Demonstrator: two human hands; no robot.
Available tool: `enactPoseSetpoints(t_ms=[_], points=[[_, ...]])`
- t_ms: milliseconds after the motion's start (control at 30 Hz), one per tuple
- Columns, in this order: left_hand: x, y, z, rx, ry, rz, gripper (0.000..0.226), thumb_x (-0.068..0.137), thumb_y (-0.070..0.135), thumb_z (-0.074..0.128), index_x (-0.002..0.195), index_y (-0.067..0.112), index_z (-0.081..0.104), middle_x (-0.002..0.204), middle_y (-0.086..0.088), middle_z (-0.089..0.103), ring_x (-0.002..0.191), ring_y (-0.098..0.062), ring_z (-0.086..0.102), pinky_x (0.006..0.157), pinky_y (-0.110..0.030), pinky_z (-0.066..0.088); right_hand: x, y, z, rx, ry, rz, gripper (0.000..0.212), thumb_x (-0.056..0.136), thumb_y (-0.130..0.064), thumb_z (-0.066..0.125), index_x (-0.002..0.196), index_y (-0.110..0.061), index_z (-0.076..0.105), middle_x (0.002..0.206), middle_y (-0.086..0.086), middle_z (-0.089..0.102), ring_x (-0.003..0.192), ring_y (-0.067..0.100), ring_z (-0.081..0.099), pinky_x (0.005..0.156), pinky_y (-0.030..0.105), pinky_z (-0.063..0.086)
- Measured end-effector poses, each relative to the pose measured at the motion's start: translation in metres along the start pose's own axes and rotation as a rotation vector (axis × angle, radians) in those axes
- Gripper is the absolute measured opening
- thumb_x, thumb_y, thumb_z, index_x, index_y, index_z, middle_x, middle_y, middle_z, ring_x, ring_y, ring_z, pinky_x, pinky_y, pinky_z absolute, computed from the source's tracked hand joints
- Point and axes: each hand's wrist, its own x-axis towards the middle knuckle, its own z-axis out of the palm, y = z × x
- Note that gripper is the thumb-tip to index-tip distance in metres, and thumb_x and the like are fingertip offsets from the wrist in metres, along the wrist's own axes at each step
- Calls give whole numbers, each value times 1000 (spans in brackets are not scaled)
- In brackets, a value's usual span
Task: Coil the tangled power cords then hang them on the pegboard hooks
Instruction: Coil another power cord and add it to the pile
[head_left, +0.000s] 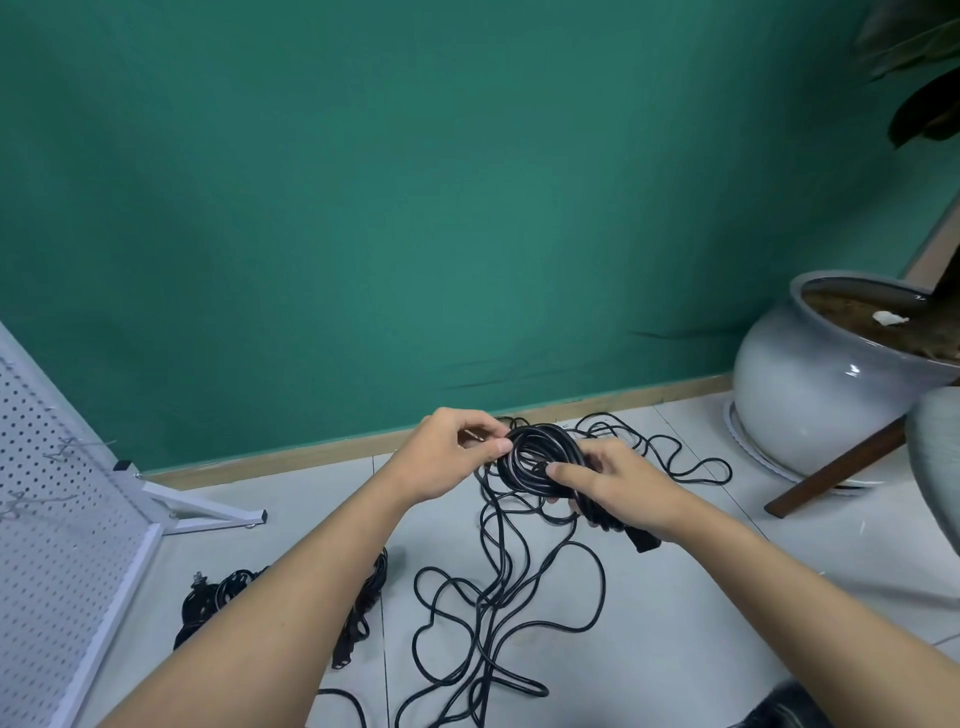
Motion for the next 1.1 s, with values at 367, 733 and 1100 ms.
enactPoseSetpoints(t_ms=[367,733,1100], points=[[-7,3,13,56,88,-44,11,96,32,71,88,27,75,85,15,75,82,-5,69,82,-21,52,-3,-4,-5,49,76,40,26,106,-19,57,81,-14,60,53,-7,60,41,8,47,39,18,36],[-4,33,36,-404,165,-249,8,101,13,65,95,10,70,91,-8,77,73,-20,75,72,-30,62,14,15,-7,16,325,-138,13,104,-26,61,96,-21,71,64,-15,63,53,0,51,56,16,40],[-3,43,61,-597,391,-411,5,96,4,69,92,7,70,99,-14,76,73,-23,78,72,-33,64,22,23,12,127,254,-39,9,103,-27,59,110,-30,64,102,7,75,82,30,75,80,48,59]])
